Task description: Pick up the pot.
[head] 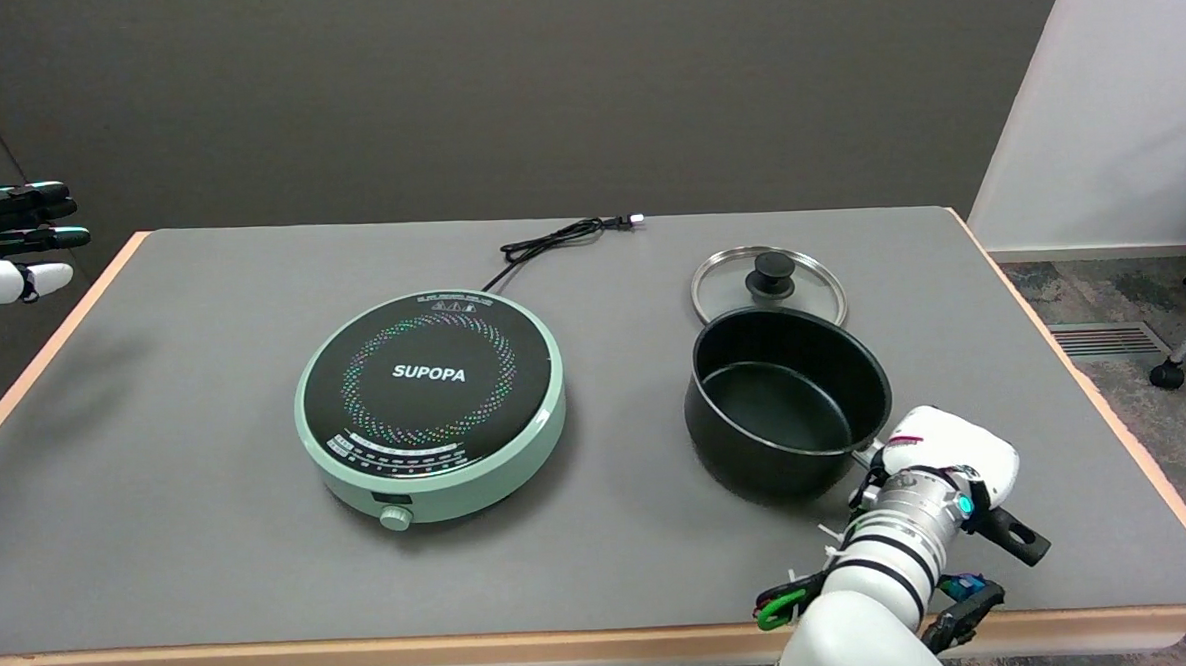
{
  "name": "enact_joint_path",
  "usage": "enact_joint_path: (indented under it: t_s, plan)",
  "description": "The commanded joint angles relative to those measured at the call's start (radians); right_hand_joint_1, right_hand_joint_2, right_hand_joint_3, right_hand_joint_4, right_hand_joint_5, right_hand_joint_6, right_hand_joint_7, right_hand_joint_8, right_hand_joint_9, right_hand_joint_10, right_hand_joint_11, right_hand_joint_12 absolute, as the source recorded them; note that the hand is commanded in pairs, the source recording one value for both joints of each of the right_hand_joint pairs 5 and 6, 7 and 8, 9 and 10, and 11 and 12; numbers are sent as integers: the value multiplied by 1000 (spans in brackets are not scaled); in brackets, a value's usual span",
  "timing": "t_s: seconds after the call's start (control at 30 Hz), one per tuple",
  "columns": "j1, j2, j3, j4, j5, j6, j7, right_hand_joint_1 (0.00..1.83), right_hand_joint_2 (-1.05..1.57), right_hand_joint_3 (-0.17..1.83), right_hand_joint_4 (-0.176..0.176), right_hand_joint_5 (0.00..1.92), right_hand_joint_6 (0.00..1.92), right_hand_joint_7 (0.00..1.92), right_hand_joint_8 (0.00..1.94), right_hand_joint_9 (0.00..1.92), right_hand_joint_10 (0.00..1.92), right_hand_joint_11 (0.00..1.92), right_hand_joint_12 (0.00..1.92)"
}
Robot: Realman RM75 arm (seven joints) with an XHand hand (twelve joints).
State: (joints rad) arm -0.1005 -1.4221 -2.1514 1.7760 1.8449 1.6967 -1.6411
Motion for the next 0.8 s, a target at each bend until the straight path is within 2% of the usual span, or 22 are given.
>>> enact_joint_path:
  t_s: [0.03,0.23,0.5,0.8]
  plan:
    - [5,11,20,8,-52,-35,8,977,1202,761,-35,1920,1920,1920,1920,1920,1920,1920,1920]
    - [5,20,42,13,-61,-90,11,986,1250,764,-36,1920,1920,1920,1920,1920,1920,1920,1920]
    - [7,32,87,12,-122,-220,42,1048,1187,821,-34,1920,1920,1920,1920,1920,1920,1920,1920]
    - [32,40,196,14,-143,-538,38,1046,1186,833,-35,1920,1920,1920,1920,1920,1920,1920,1920]
